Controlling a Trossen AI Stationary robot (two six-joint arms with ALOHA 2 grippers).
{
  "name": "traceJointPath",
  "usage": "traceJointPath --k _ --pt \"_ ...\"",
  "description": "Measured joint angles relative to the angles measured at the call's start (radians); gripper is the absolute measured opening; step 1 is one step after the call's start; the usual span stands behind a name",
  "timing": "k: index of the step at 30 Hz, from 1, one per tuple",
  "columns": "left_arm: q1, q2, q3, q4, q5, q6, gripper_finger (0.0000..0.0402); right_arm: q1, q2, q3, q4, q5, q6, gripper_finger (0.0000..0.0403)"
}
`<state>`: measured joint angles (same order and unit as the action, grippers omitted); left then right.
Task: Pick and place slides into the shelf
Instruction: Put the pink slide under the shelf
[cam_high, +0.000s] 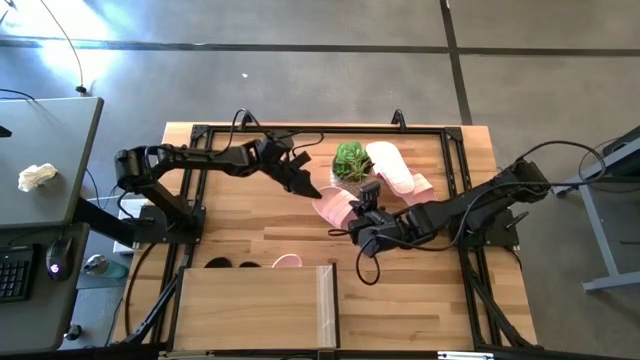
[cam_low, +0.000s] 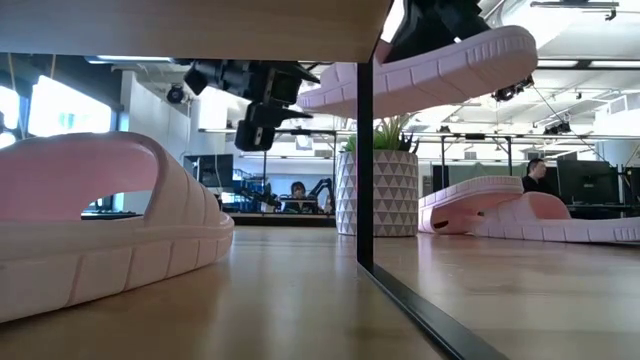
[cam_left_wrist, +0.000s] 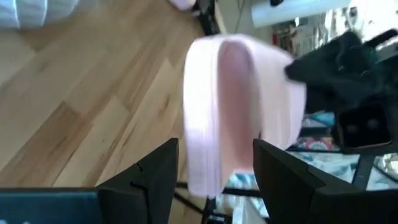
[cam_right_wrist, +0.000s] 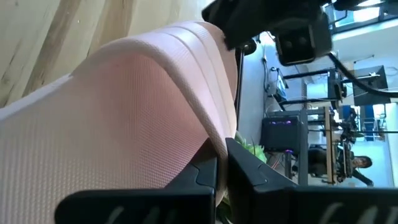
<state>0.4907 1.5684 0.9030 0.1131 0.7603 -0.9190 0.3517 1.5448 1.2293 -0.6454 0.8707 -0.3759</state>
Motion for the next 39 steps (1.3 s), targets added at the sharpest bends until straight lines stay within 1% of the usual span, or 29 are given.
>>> traceJointPath --k 5,9,13,17,19,21,27,29,32,35,37,39 --pt "0.000 0.001 0.000 -0.078 -0.021 0.033 0.0188 -0.005 0.000 0.000 0.022 -0.012 -0.013 0.0000" --pt "0.000 0.008 0.000 -0.074 -0.036 0.035 0.0188 -0.006 0.000 0.000 0.030 -0.021 -0.026 0.0000" --pt "0.000 0.008 0.000 -0.060 -0.035 0.036 0.0188 -0.005 0.000 0.000 0.035 -0.058 -0.026 0.0000" --pt "0.000 0.008 0.000 -0.063 -0.021 0.040 0.0182 -0.005 0.000 0.000 0.035 -0.063 -0.026 0.0000" --pt "0.000 0.008 0.000 -0.063 -0.020 0.045 0.0167 -0.005 0.000 0.000 0.035 -0.063 -0.027 0.0000" --pt "0.000 0.008 0.000 -0.063 -0.020 0.047 0.0143 -0.005 0.000 0.000 0.035 -0.066 -0.027 0.0000" --pt "-0.001 0.008 0.000 -0.064 -0.009 0.047 0.0047 -0.005 0.000 0.000 0.036 -0.068 -0.026 0.0000" --pt "0.000 0.008 0.000 -0.064 -0.009 0.047 0.0022 -0.005 0.000 0.000 0.036 -0.068 -0.026 0.0000" --pt "0.000 0.008 0.000 -0.064 -0.010 0.055 0.0012 -0.005 0.000 0.000 0.036 -0.067 -0.026 0.0000" --pt "0.000 0.008 0.000 -0.064 -0.009 0.059 0.0025 -0.005 0.000 0.000 0.037 -0.070 -0.026 0.0000" --pt "-0.001 0.008 0.000 -0.065 -0.009 0.059 0.0029 -0.006 0.000 0.000 0.036 -0.102 -0.016 0.0000" --pt "-0.001 0.008 0.000 -0.067 -0.009 0.064 0.0022 -0.010 0.000 0.000 0.036 -0.155 0.000 0.0004"
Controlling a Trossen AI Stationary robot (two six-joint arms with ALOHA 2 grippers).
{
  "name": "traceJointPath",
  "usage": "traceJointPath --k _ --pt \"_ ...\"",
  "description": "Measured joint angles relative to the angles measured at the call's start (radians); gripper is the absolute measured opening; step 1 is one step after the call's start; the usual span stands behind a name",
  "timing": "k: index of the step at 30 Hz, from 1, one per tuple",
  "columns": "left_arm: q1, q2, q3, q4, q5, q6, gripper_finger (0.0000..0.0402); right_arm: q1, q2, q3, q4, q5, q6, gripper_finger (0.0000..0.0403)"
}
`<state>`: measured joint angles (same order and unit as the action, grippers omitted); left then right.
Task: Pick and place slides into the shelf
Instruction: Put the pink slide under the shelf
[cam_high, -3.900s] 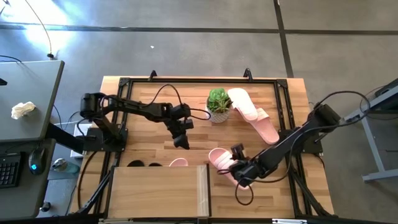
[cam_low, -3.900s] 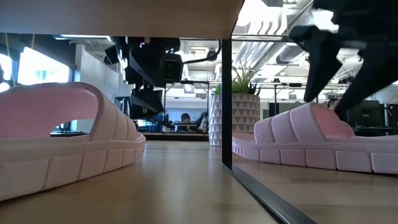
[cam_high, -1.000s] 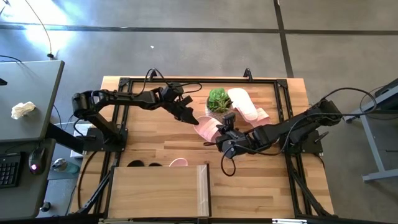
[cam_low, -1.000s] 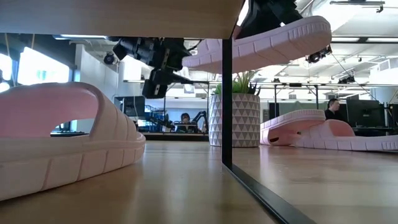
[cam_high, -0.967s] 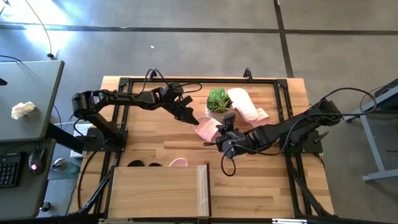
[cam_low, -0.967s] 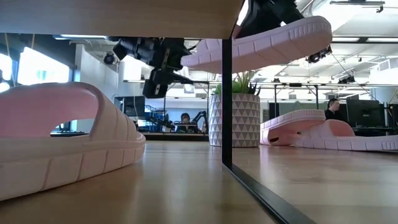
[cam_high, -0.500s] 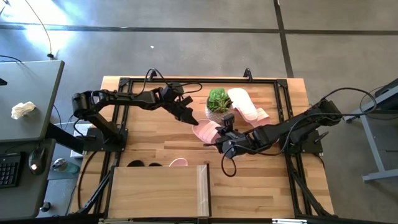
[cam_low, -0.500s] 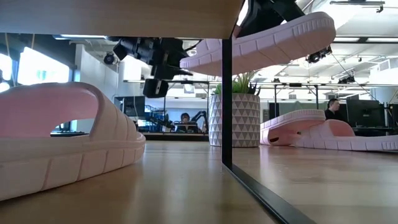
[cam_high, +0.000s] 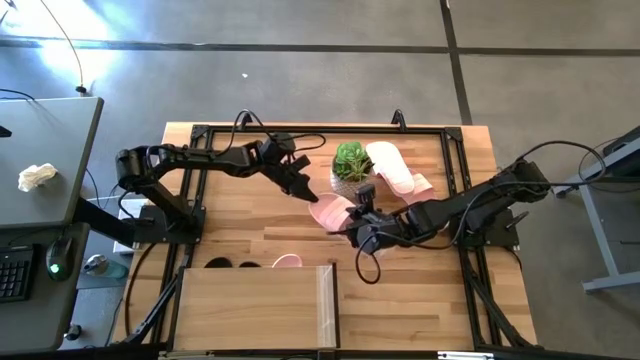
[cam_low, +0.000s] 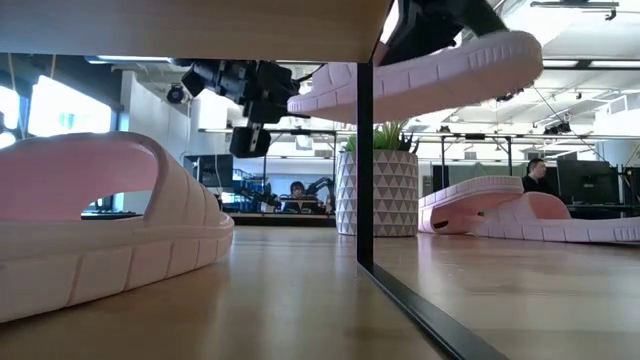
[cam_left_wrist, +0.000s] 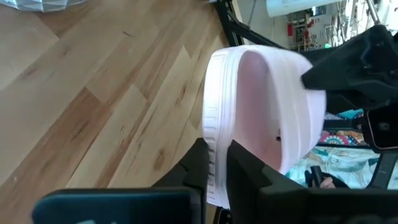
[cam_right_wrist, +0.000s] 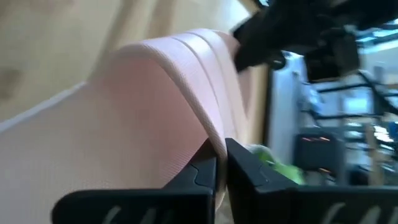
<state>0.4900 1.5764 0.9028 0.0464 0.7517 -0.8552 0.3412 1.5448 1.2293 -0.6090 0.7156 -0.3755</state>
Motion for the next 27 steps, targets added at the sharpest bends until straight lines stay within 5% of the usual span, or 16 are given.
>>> traceJointPath --k 8,17,27 --pt "0.000 0.000 0.000 -0.003 0.005 0.015 0.0016 -0.023 -0.002 0.000 0.000 -0.214 0.128 0.0079" --pt "0.010 -0.001 0.000 0.006 0.042 0.021 0.0009 0.012 -0.062 0.000 -0.156 -0.144 0.311 0.0192" --pt "0.056 -0.016 0.000 -0.061 0.151 0.072 0.0007 0.129 -0.165 0.000 -0.443 -0.115 0.666 0.0209"
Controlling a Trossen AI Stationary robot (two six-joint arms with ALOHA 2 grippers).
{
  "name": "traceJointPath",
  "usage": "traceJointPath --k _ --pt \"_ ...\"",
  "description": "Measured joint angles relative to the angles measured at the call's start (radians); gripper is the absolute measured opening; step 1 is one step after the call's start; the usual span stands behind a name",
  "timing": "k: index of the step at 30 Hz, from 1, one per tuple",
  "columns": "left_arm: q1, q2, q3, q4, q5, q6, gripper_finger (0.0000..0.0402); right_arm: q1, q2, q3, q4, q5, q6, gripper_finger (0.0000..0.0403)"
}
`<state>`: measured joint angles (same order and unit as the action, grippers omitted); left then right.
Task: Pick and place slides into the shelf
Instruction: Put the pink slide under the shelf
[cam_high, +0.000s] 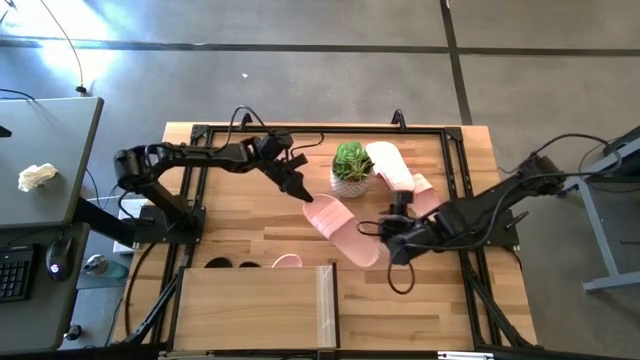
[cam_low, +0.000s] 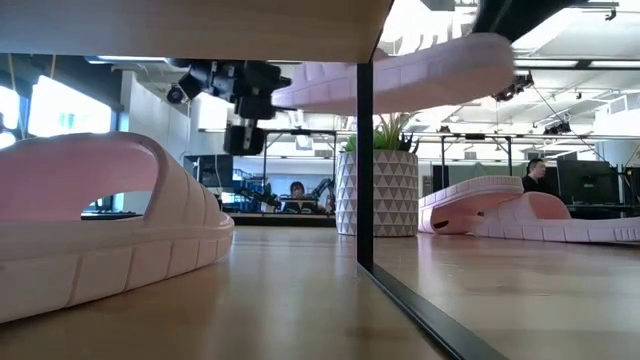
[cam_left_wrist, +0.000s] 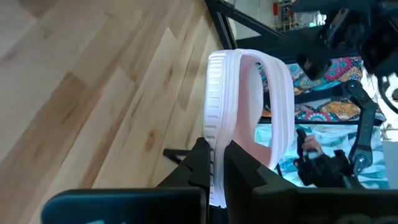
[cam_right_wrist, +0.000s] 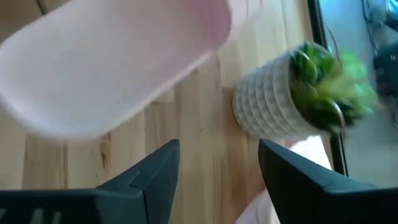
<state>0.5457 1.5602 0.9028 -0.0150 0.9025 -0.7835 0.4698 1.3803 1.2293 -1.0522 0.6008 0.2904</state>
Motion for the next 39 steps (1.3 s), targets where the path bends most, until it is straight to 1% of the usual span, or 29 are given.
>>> traceJointPath --k 4,6,8,15,19,21,26,31,39 --pt "0.042 -0.051 0.000 -0.138 0.016 0.110 0.0004 0.036 -0.009 0.000 -0.065 0.044 0.100 0.0197" --pt "0.067 -0.085 0.000 -0.229 0.022 0.165 0.0004 0.049 -0.008 0.000 -0.074 0.058 0.116 0.0191" --pt "0.091 -0.121 0.000 -0.312 0.003 0.221 0.0005 0.054 -0.006 0.000 -0.074 0.064 0.116 0.0185" --pt "0.173 -0.217 0.006 -0.567 -0.182 0.396 0.0004 0.054 -0.006 0.000 -0.074 0.096 0.095 0.0168" --pt "0.182 -0.226 0.061 -0.748 -0.330 0.540 0.0006 0.054 -0.006 0.000 -0.074 0.097 0.095 0.0162" --pt "0.181 -0.222 0.090 -0.803 -0.362 0.615 0.0006 0.054 -0.006 -0.001 -0.074 0.096 0.095 0.0160" --pt "0.144 -0.192 0.148 -0.845 -0.352 0.724 0.0005 0.054 -0.005 -0.001 -0.073 0.094 0.105 0.0161" --pt "0.080 -0.134 0.191 -0.857 -0.389 0.790 0.0006 0.054 -0.005 -0.001 -0.073 0.094 0.118 0.0161" --pt "-0.022 -0.015 0.233 -0.852 -0.386 0.825 0.0007 0.055 -0.005 -0.001 -0.074 0.072 0.166 0.0161"
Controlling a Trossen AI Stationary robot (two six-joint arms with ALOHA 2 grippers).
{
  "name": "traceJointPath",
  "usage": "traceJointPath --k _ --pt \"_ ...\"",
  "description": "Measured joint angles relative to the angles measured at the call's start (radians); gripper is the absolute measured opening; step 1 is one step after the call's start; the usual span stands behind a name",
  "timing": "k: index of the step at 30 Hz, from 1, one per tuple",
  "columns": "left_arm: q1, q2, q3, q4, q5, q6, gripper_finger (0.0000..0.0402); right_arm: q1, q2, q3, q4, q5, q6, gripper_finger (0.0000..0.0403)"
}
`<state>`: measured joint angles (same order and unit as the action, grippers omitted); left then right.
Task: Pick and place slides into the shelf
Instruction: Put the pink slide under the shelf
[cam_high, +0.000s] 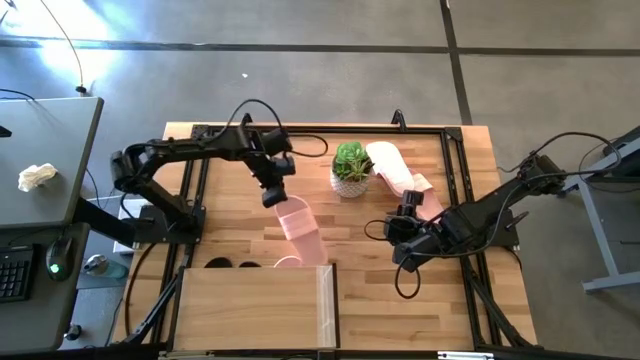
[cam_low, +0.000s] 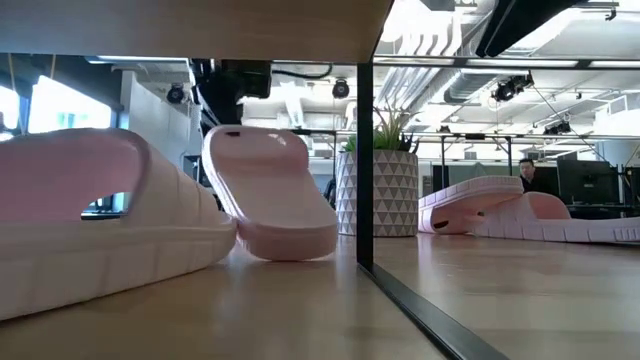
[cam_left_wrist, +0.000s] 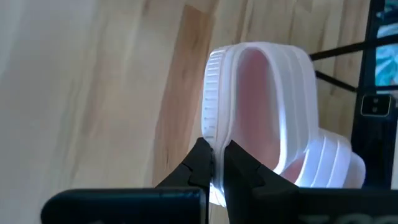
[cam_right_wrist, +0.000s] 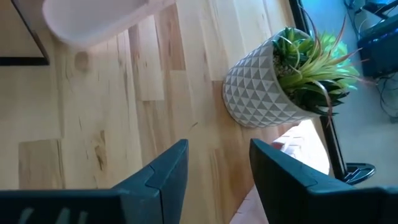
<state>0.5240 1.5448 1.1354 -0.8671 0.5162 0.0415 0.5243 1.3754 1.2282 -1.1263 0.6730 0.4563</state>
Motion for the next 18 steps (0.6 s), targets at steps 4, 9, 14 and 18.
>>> traceJointPath --k 4,9,14,18 --pt "-0.029 0.047 0.000 0.014 -0.001 0.008 0.0005 0.000 0.000 0.000 0.000 -0.003 0.015 0.0161" --pt "-0.041 0.066 0.000 0.050 -0.009 0.006 0.0009 0.000 0.000 0.000 0.001 -0.004 0.015 0.0161" --pt "-0.041 0.066 0.000 0.122 0.024 0.007 0.0006 0.000 0.000 0.000 0.002 -0.004 0.015 0.0161" --pt "-0.049 0.066 0.000 0.128 0.051 0.034 0.0006 0.000 0.000 0.000 0.003 -0.004 0.016 0.0161"
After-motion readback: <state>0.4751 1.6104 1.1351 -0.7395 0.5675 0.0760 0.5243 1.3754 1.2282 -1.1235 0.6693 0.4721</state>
